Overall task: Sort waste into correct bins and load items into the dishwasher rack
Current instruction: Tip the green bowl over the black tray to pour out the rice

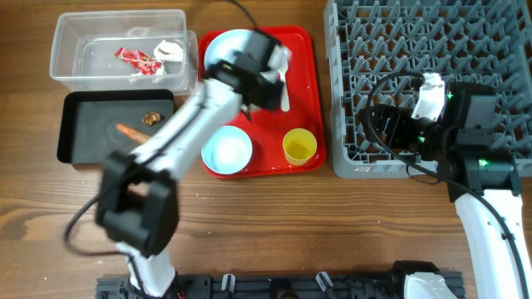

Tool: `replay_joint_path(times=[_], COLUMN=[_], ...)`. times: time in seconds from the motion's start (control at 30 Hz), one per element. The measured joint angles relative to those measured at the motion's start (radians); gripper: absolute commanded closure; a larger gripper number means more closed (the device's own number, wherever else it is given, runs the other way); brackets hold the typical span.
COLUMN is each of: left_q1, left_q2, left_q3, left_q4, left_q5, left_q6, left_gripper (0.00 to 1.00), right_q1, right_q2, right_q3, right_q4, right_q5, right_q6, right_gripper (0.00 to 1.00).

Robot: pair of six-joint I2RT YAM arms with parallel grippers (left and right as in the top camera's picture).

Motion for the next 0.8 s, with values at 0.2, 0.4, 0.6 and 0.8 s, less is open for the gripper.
replay_joint_path(times=[0.2,0.4,0.6,0.8], left_q1=[0.309,0.658,0.987,1.163], left_q2=[-0.149,-0.148,-0.134,-0.084], left_q3=[0.032,-0.122,-0.366,-0.418], left_q4=[-0.267,-0.256,0.003,0.106], left_q5=[0.090,0.283,0.676,1.019], left_q6=[-0.136,-0.077,0.014,0.033], left_gripper=[0.96,0.96,0.96,0.96], right_q1=[0.000,0.000,0.000,0.000], right_q2=[0.000,0.000,0.000,0.000], right_q3=[0.000,0.000,0.000,0.000], right_q4=[0.000,0.000,0.009,0.019], right_q5=[0.000,0.000,0.000,0.000], right_q6=[0.000,0.000,0.000,0.001], right_gripper=[0.00,0.00,0.00,0.00])
